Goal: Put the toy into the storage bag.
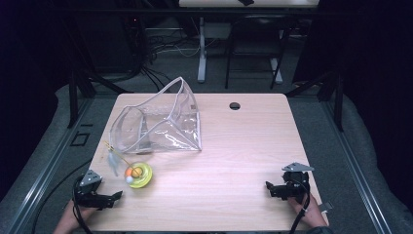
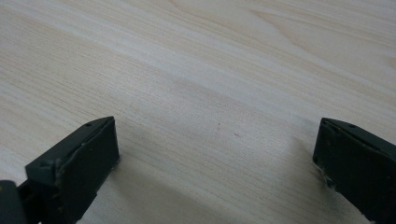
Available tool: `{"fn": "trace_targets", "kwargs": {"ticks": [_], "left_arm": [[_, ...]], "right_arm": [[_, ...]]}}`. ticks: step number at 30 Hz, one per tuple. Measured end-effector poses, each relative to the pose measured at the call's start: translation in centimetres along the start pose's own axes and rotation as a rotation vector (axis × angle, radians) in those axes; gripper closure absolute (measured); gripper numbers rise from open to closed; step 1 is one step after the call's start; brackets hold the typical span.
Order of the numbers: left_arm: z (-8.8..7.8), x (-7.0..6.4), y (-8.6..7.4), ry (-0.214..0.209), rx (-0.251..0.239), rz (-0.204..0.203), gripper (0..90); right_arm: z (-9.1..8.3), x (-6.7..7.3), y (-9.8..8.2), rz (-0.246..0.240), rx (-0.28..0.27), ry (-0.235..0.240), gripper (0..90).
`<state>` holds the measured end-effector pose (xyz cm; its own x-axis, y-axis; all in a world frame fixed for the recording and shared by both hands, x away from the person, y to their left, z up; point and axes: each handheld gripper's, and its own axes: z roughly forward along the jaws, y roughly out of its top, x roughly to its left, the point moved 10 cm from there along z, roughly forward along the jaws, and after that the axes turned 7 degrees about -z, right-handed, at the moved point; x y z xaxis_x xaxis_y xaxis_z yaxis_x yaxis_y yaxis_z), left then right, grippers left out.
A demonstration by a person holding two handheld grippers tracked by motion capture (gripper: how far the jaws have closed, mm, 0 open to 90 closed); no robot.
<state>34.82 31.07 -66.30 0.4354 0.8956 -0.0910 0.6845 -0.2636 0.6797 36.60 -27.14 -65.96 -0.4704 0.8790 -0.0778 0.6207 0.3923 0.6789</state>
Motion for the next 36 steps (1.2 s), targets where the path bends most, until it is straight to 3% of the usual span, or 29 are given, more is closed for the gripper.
{"fn": "trace_targets", "kwargs": {"ticks": [20, 24, 28, 33, 36], "left_arm": [[-0.1, 0.0, 0.0, 0.007, 0.009, -0.007, 0.0], [-0.2, -0.2, -0.2, -0.003, 0.045, 0.013, 0.0], [-0.7, -0.5, -0.6, -0.020, 0.127, 0.057, 0.0], [-1.6, -0.8, -0.4, -0.017, 0.160, 0.083, 0.0], [-2.4, -1.2, 0.1, -0.018, 0.153, 0.072, 0.0]], "right_arm": [[0.0, 0.2, 0.0, -0.010, -0.002, 0.009, 0.0], [0.0, 0.2, 0.0, -0.013, 0.000, 0.012, 0.0], [0.0, 0.2, 0.0, -0.017, 0.000, 0.014, 0.0], [0.0, 0.2, 0.0, -0.017, 0.000, 0.014, 0.0], [0.0, 0.2, 0.0, -0.016, -0.001, 0.014, 0.0]]}}
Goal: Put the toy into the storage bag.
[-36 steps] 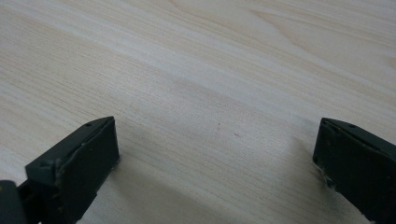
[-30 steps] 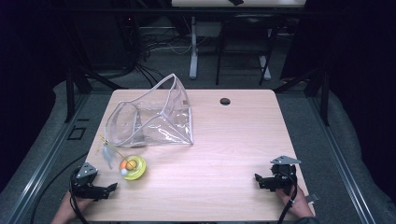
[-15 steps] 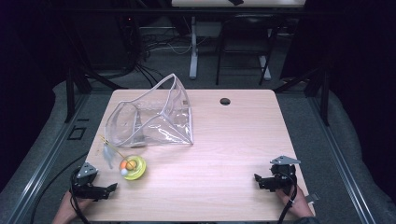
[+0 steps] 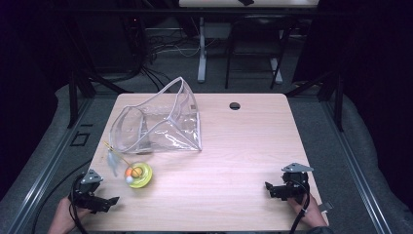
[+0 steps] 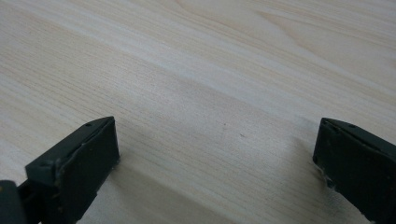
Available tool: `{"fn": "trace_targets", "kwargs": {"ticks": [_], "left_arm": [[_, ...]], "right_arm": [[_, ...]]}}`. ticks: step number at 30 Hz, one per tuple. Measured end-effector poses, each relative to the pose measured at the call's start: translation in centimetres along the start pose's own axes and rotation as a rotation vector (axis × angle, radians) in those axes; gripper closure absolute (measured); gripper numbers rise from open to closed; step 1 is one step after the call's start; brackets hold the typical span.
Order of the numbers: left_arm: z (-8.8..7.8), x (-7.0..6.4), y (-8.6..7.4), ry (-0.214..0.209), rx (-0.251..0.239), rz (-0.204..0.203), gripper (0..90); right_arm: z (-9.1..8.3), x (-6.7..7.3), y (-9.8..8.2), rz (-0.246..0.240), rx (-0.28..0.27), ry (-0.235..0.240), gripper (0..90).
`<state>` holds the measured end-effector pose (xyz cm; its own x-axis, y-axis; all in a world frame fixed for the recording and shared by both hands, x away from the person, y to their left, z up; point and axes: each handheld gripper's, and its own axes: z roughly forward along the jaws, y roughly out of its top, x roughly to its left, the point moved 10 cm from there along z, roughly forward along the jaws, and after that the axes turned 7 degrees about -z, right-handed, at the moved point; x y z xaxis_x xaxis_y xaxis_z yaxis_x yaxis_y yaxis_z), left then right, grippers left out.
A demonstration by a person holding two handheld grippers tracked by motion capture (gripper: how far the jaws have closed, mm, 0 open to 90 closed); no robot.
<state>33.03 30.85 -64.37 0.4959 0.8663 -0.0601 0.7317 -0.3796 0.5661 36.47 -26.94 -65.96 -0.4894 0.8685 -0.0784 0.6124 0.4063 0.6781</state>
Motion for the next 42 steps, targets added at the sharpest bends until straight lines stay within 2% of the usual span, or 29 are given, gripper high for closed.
{"fn": "trace_targets", "kwargs": {"ticks": [2, 9, 11, 12, 13, 19, 21, 23, 29, 32, 42], "left_arm": [[-0.3, -0.1, 0.2, 0.001, -0.006, -0.002, 0.0], [-1.7, -1.1, 0.6, -0.017, 0.029, -0.013, 0.0], [-2.1, -1.4, 0.7, -0.036, 0.036, -0.021, 0.2], [-2.6, -2.1, 0.9, -0.079, 0.044, -0.037, 0.2], [-2.6, -2.1, 0.9, -0.079, 0.044, -0.037, 0.2], [-3.5, -3.3, 1.6, -0.100, 0.046, -0.015, 0.2], [-3.8, -3.8, 1.9, -0.120, 0.039, -0.015, 0.2], [-4.5, -4.3, 2.3, -0.159, 0.032, -0.020, 0.2], [-5.5, -4.9, 3.0, -0.197, 0.014, -0.017, 0.1], [-6.0, -5.8, 3.4, -0.213, 0.014, 0.000, 0.1], [-6.8, -6.6, 4.3, -0.232, 0.012, 0.023, 0.1]], "right_arm": [[0.0, 0.0, 0.0, 0.002, -0.001, -0.001, 0.0], [0.0, 0.0, 0.0, 0.000, -0.001, -0.001, 0.0], [0.0, 0.0, 0.0, -0.001, -0.002, -0.001, 0.0], [0.0, 0.0, 0.0, -0.002, -0.003, -0.001, 0.0], [0.0, 0.0, 0.0, -0.002, -0.003, -0.001, 0.0], [0.0, 0.0, 0.0, -0.006, -0.002, 0.002, 0.0], [0.0, 0.0, 0.0, -0.007, -0.003, 0.003, 0.0], [0.0, 0.0, 0.0, -0.007, -0.003, 0.002, 0.0], [0.0, 0.0, 0.0, -0.007, -0.003, 0.002, 0.0], [0.0, 0.1, 0.0, -0.006, -0.004, 0.002, 0.0], [0.0, 0.1, 0.0, -0.001, -0.009, 0.001, 0.0]]}}
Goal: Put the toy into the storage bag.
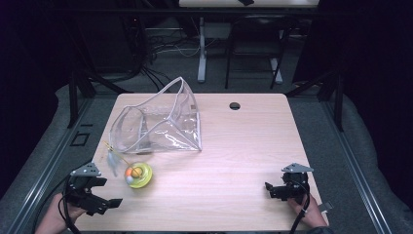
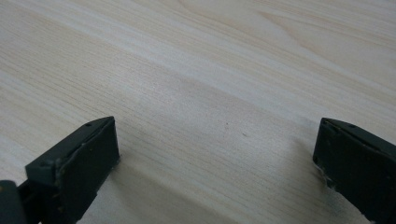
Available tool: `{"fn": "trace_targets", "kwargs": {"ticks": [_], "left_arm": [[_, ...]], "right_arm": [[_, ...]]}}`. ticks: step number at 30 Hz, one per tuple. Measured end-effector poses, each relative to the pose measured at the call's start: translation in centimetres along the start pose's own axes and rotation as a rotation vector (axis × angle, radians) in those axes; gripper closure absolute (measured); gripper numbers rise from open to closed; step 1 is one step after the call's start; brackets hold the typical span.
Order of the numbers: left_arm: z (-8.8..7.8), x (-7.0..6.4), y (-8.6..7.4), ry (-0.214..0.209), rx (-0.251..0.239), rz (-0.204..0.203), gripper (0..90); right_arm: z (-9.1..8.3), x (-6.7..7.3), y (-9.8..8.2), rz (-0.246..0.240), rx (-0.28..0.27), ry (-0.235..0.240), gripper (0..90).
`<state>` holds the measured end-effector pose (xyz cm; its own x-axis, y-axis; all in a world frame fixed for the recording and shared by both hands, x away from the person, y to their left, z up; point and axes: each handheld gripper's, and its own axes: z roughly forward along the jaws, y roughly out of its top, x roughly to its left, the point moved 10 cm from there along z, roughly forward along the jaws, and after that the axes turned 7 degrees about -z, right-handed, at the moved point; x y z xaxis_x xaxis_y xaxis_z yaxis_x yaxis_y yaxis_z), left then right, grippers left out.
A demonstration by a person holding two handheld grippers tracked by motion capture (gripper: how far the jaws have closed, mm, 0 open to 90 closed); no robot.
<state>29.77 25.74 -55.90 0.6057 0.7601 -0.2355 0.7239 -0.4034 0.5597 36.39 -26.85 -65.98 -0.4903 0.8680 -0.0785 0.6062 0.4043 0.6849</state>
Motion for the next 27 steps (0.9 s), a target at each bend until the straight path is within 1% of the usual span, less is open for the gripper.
{"fn": "trace_targets", "kwargs": {"ticks": [3, 6, 10, 11, 16, 18, 19, 21, 22, 24, 25, 27], "left_arm": [[-0.2, -0.5, 0.2, -0.014, 0.012, 0.015, 0.1], [-0.2, -0.6, 0.3, -0.009, 0.029, 0.025, 0.1], [-0.4, -0.9, 0.6, -0.025, 0.025, 0.033, 0.2], [-0.7, -1.3, 0.9, -0.036, 0.019, 0.036, 0.2], [-1.0, -1.8, 1.5, -0.049, 0.007, 0.046, 0.2], [-1.0, -1.8, 1.7, -0.033, 0.007, 0.056, 0.0], [-1.1, -1.9, 2.1, -0.030, -0.002, 0.055, 0.0], [-1.0, -1.9, 2.7, -0.031, -0.006, 0.053, 0.0], [-1.0, -1.9, 2.7, -0.031, -0.006, 0.053, 0.0], [-1.1, -2.0, 3.4, -0.029, -0.005, 0.067, 0.0], [-1.1, -2.0, 3.4, -0.029, -0.005, 0.067, 0.0], [-1.2, -2.2, 4.0, -0.031, -0.008, 0.077, 0.1]], "right_arm": [[0.0, 0.0, 0.0, 0.000, -0.001, -0.001, 0.0], [0.0, 0.0, 0.0, 0.000, -0.001, -0.001, 0.0], [0.0, 0.0, 0.0, 0.001, -0.001, -0.001, 0.0], [0.0, 0.0, 0.0, 0.001, -0.002, -0.001, 0.0], [0.0, 0.0, 0.0, 0.001, -0.003, -0.002, 0.0], [0.0, 0.1, 0.0, 0.000, -0.003, -0.003, 0.0], [-0.1, 0.1, 0.0, -0.002, -0.003, 0.000, 0.0], [-0.1, 0.2, 0.0, -0.005, -0.006, 0.006, 0.0], [-0.1, 0.2, 0.0, -0.005, -0.006, 0.006, 0.0], [-0.1, 0.2, 0.0, -0.005, -0.008, 0.003, 0.0], [-0.1, 0.2, 0.0, -0.005, -0.008, 0.003, 0.0], [-0.1, 0.2, 0.0, -0.004, -0.007, 0.003, 0.0]]}}
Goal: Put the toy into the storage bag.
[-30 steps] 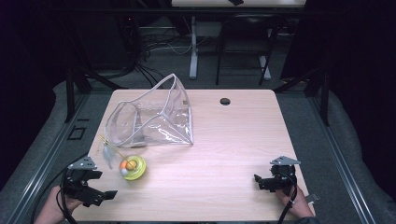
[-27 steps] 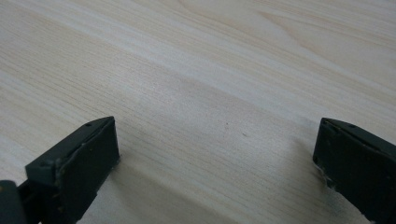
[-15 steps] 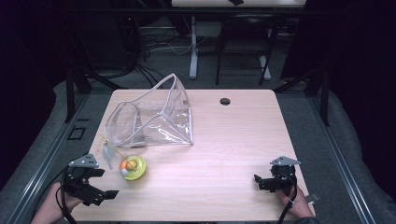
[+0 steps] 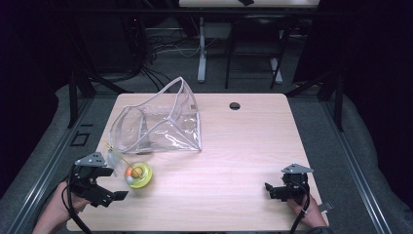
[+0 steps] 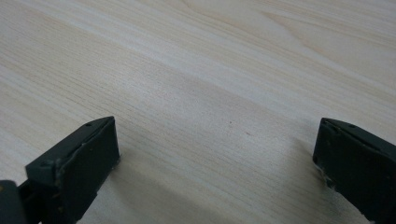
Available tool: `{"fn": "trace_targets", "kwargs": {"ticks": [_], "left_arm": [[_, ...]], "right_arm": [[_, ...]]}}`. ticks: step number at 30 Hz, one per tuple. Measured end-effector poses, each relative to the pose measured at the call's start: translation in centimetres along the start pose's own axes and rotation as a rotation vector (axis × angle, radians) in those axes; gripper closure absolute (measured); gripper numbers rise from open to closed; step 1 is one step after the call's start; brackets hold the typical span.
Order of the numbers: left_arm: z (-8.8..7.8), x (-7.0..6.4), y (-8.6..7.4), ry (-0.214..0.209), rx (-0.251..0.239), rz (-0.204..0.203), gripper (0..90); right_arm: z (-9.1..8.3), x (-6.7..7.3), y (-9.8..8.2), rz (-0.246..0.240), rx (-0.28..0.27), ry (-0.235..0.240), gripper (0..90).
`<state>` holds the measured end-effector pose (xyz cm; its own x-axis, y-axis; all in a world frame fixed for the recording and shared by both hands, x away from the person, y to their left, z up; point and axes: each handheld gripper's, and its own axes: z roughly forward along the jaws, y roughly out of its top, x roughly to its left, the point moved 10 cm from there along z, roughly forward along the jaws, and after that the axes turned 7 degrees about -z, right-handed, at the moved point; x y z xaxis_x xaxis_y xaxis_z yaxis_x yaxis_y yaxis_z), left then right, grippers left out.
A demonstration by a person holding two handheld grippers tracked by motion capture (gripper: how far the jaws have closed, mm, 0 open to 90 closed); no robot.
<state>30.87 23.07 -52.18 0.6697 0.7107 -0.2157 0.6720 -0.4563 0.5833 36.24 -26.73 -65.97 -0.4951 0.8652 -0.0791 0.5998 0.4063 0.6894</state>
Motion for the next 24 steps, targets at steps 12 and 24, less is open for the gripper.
{"fn": "trace_targets", "kwargs": {"ticks": [12, 24], "left_arm": [[-0.3, 0.5, 3.3, 0.036, 0.004, 0.039, 4.8], [0.5, 1.8, 4.7, 0.092, -0.004, 0.015, 32.5]], "right_arm": [[0.0, 0.0, 0.0, -0.002, -0.003, 0.000, 0.0], [0.0, 0.0, 0.0, -0.003, -0.007, 0.000, 0.0]]}}
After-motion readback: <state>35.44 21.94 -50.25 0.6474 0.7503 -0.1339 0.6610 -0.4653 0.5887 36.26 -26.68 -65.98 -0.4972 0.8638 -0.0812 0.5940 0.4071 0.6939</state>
